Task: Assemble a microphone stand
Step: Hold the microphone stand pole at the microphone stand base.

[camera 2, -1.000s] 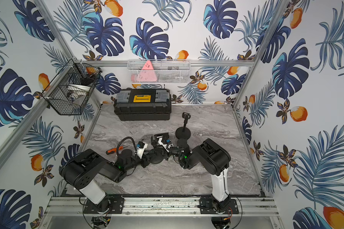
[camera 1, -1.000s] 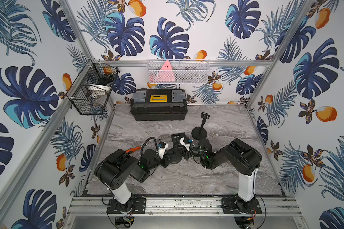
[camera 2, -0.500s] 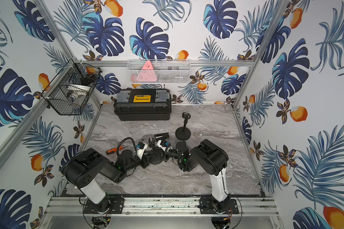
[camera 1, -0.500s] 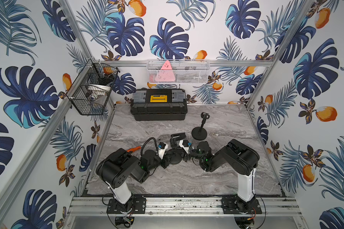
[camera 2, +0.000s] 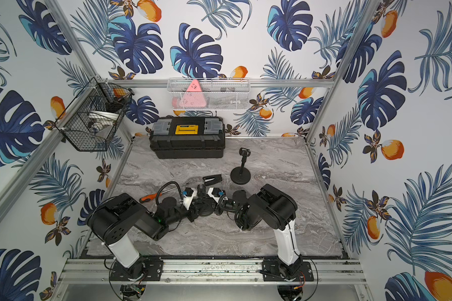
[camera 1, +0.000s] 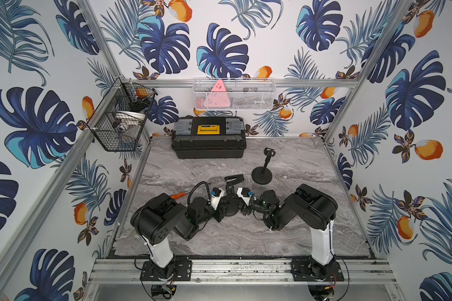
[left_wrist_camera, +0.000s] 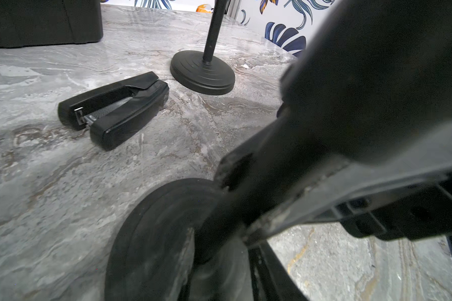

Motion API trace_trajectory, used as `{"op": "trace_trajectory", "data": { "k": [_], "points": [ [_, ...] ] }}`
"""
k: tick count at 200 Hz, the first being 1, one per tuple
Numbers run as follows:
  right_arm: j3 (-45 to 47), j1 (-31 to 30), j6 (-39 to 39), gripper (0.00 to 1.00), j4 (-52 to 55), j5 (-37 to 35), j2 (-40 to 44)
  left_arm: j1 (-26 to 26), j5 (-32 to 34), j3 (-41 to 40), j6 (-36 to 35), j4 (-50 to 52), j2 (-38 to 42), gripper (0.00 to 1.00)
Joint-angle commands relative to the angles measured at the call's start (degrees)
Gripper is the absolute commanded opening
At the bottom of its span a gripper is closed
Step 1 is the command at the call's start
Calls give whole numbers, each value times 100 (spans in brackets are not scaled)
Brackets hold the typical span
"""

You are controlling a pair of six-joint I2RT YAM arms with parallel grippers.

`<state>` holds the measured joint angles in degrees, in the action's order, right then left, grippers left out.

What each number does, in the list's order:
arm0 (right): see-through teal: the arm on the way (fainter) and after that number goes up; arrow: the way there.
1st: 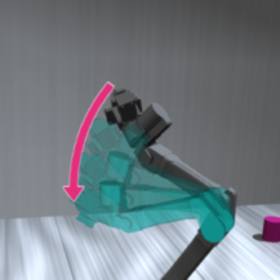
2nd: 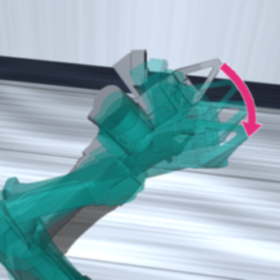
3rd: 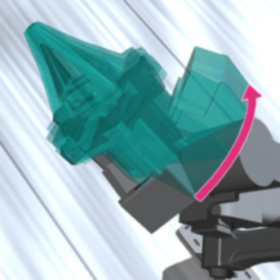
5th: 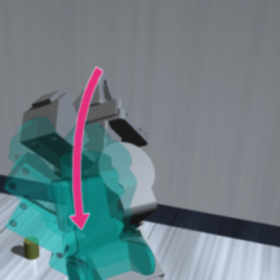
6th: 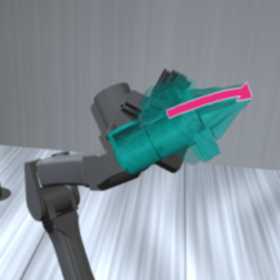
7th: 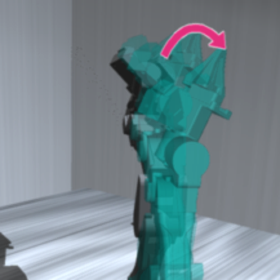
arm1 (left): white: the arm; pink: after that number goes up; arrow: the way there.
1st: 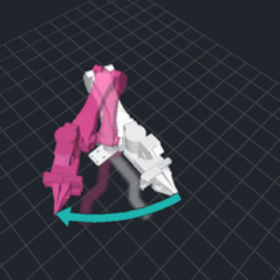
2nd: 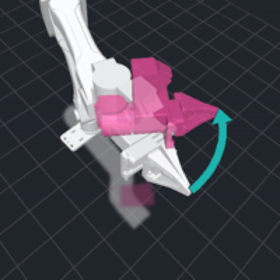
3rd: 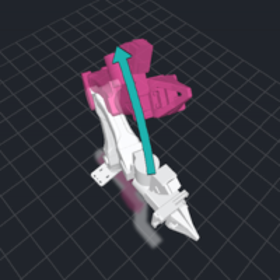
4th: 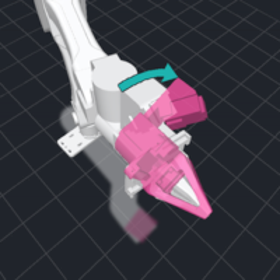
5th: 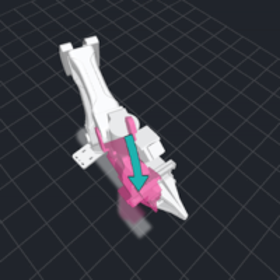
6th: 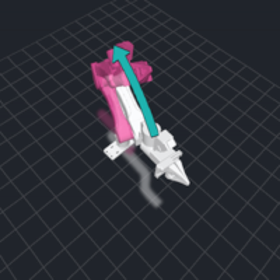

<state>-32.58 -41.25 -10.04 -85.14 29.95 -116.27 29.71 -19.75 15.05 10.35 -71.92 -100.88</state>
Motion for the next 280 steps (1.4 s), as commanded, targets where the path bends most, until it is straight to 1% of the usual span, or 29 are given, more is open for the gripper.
{"op": "trace_trajectory", "data": {
  "k": [1,44,73,97,125,160,166,194,209,241,270,280],
  "points": [
    [-15,-14,84,0,674,113,-1,91,-15,50,-138,-567,-144,39],
    [-64,-14,191,0,780,204,-1,100,210,2,-99,-990,-397,36],
    [-108,-14,243,0,868,248,-1,97,372,-69,-73,-1217,-409,33],
    [-124,-14,295,0,859,274,-1,96,395,-59,-151,-1173,-345,31],
    [-152,-14,360,0,894,291,-1,96,403,-66,-182,-1222,-346,25],
    [-170,-14,397,0,953,326,-1,96,305,-37,-208,-1365,-498,12],
    [-167,-14,394,0,969,327,163,102,290,-45,-209,-1400,-519,10],
    [-75,-5,367,24,1008,263,278,96,202,-25,-304,-1460,-613,8],
    [19,11,359,31,1009,183,377,99,158,-12,-376,-1375,-609,8],
    [193,139,451,37,1050,302,656,105,2,13,-566,-1180,-483,8],
    [219,299,507,42,1309,566,965,159,-30,97,-817,-681,-273,8],
    [175,312,481,46,1466,635,1070,208,-1,125,-940,-529,-226,8]
  ]
}}
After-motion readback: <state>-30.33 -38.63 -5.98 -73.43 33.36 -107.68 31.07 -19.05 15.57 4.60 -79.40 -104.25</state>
